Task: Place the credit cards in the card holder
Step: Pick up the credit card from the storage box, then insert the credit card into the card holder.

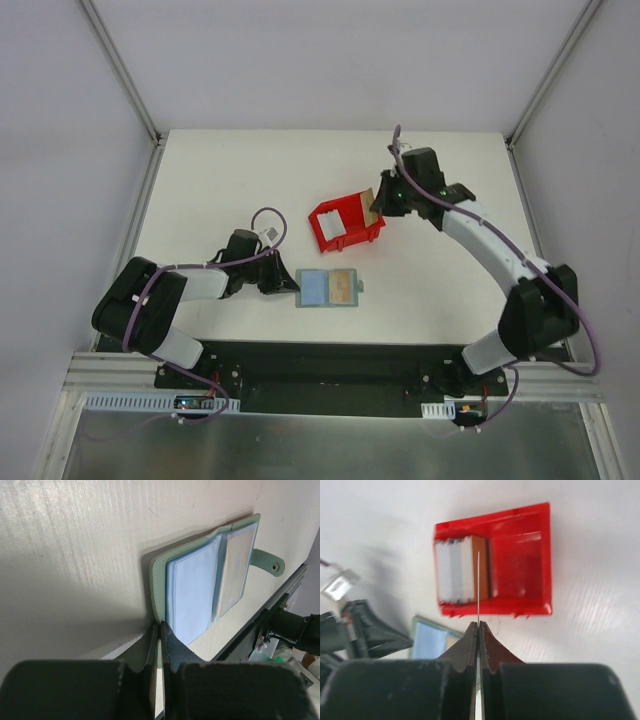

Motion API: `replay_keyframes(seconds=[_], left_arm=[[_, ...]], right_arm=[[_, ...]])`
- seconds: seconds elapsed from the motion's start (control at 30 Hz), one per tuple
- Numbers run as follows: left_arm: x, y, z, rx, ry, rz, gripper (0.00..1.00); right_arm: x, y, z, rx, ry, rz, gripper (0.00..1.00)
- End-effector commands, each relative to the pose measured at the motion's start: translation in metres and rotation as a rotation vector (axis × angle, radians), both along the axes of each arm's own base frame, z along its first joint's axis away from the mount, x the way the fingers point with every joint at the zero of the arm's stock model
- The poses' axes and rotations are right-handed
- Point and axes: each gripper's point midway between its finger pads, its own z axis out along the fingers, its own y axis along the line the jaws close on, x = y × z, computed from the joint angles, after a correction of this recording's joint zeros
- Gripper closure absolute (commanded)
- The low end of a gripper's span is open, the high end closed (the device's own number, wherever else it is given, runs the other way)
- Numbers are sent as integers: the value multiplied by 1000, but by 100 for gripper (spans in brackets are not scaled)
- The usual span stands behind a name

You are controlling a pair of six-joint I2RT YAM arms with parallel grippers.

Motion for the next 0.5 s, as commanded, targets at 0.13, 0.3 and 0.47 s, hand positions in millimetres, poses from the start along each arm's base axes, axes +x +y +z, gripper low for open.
replay_keyframes(seconds=[0.13,0.3,0.47], left_arm=[[-22,11,-17,54,42,-30,100],[-23,12,-15,51,39,-25,100],[-27,13,-19,57,56,-18,100]], right_arm=[[-89,43,13,398,-26,-37,100],[-123,65,-28,463,55,-33,100],[-135,87,-62,506,132,-22,100]])
